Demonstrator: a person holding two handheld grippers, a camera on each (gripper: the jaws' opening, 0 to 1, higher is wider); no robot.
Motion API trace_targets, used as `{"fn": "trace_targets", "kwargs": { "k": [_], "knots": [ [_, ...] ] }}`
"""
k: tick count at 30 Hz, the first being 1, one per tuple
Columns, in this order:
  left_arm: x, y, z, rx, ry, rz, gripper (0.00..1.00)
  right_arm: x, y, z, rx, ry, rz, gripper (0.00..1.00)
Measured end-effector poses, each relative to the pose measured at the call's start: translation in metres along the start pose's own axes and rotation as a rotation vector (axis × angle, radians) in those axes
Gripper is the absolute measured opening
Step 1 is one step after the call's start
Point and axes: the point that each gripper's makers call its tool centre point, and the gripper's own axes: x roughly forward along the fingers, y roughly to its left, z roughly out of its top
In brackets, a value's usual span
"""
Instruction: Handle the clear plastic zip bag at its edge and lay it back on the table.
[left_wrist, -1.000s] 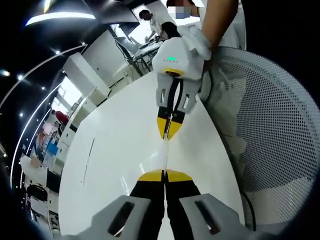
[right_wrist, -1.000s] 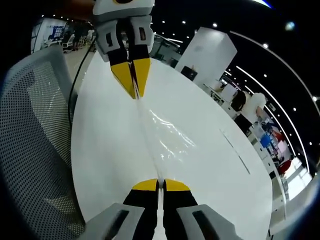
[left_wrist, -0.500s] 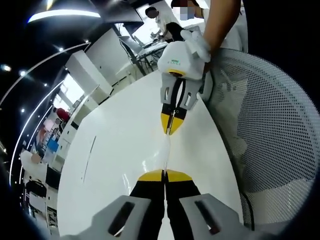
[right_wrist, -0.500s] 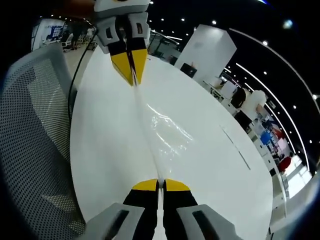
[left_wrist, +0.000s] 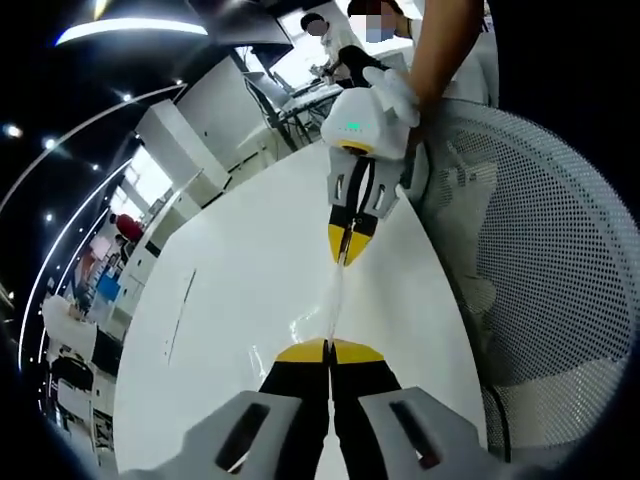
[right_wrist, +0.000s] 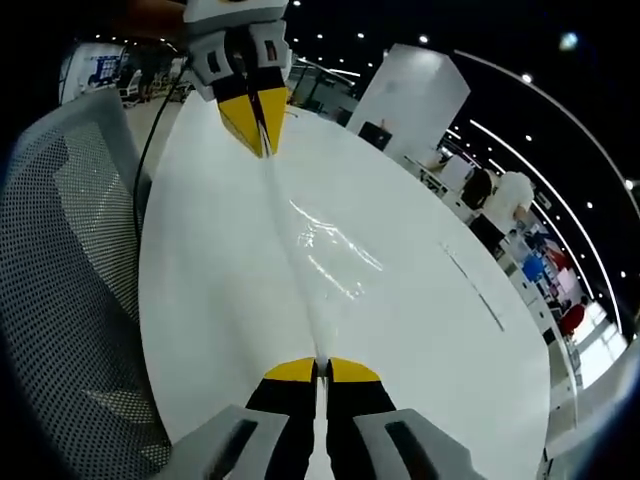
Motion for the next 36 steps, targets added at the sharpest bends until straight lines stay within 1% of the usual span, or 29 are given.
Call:
{"fn": "trace_targets", "kwargs": {
  "k": [3, 5, 6, 8, 9, 10, 11, 14, 16, 18, 23, 26, 30, 36],
  "knots": [
    [0.001, -0.004, 0.001, 0.018, -0.006, -0.015, 0.00, -0.001, 0.002, -0.001, 0.001, 0.006, 0.009, 0.00],
    [0.000, -0.006, 0.002, 0.030, -0.008, -0.015, 0.00, -0.004, 0.008, 0.000, 0.056, -0.003, 0.051, 0.00],
    [-0.001, -0.006, 0.002, 0.028, -0.009, -0.018, 0.00, -0.006, 0.006, 0.000, 0.039, -0.005, 0.048, 0.00],
    [-0.002, -0.009, 0.003, 0.030, -0.017, -0.020, 0.00, -0.010, 0.011, 0.001, 0.062, -0.016, 0.082, 0.02],
    [-0.001, -0.011, 0.003, 0.032, -0.019, -0.026, 0.00, -0.012, 0.014, 0.006, 0.067, -0.044, 0.105, 0.04],
    [-0.001, -0.012, 0.003, 0.038, -0.019, -0.025, 0.00, -0.014, 0.013, 0.006, 0.063, -0.040, 0.103, 0.05],
    [0.000, -0.013, 0.003, 0.045, -0.018, -0.025, 0.00, -0.017, 0.016, 0.010, 0.058, -0.049, 0.120, 0.06],
    [0.002, -0.016, 0.002, 0.056, -0.018, -0.029, 0.00, -0.021, 0.018, 0.019, 0.054, -0.072, 0.137, 0.09],
    [0.002, -0.016, 0.003, 0.064, -0.018, -0.028, 0.00, -0.023, 0.017, 0.025, 0.044, -0.086, 0.140, 0.10],
    [0.001, -0.016, 0.003, 0.073, -0.016, -0.025, 0.00, -0.027, 0.016, 0.034, 0.028, -0.106, 0.147, 0.10],
    [0.001, -0.017, 0.002, 0.086, -0.013, -0.029, 0.00, -0.030, 0.011, 0.049, -0.002, -0.140, 0.149, 0.10],
    [0.002, -0.018, 0.002, 0.093, -0.010, -0.029, 0.00, -0.029, 0.011, 0.054, -0.006, -0.151, 0.158, 0.10],
    [0.002, -0.017, 0.005, 0.096, -0.010, -0.027, 0.00, -0.024, 0.018, 0.058, -0.023, -0.154, 0.181, 0.10],
    [-0.001, -0.016, 0.012, 0.096, -0.032, -0.024, 0.00, -0.017, 0.019, 0.064, -0.021, -0.159, 0.177, 0.06]
  ]
}}
